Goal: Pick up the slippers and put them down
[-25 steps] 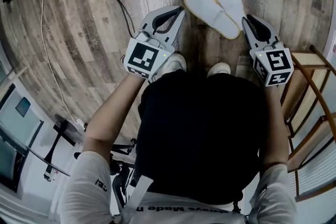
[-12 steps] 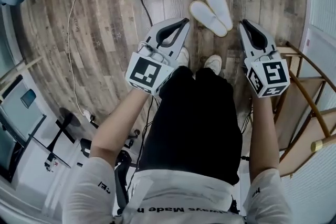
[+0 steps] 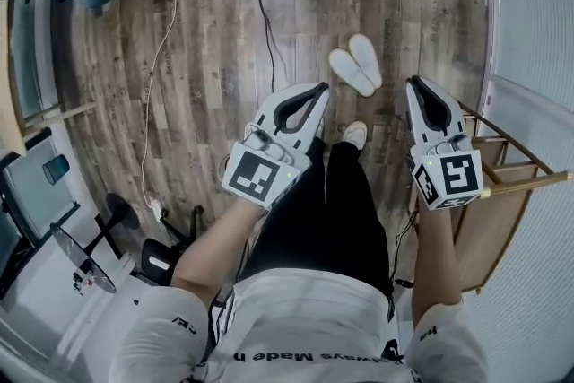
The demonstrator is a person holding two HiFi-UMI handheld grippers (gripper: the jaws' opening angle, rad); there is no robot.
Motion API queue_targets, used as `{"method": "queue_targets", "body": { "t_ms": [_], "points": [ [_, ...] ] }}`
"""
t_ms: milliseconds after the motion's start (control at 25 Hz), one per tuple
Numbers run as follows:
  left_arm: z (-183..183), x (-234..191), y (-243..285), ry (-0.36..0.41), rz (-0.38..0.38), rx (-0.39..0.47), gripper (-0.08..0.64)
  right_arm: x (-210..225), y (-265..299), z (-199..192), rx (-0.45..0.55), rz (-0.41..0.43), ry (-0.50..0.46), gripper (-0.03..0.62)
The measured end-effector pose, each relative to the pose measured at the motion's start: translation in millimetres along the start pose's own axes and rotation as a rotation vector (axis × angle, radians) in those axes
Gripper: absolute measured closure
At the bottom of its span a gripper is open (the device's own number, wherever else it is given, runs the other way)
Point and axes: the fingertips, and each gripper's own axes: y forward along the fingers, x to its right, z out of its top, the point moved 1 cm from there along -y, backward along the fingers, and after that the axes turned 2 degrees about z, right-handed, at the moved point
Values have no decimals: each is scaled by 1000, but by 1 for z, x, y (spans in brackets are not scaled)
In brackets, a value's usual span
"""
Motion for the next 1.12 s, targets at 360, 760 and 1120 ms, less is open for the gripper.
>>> {"method": "queue_targets", "body": {
  "t_ms": [360,760,1120],
  "points": [
    [122,41,-75,37,-4,84,549,-50,-86,130,102,4,-66,560],
    [215,83,-154,45,-1,182,549,-118,-159,218,171,15,-122,565],
    [262,121,-199,69,24,241,549,-156,-217,269,247,41,-163,566]
  ]
}}
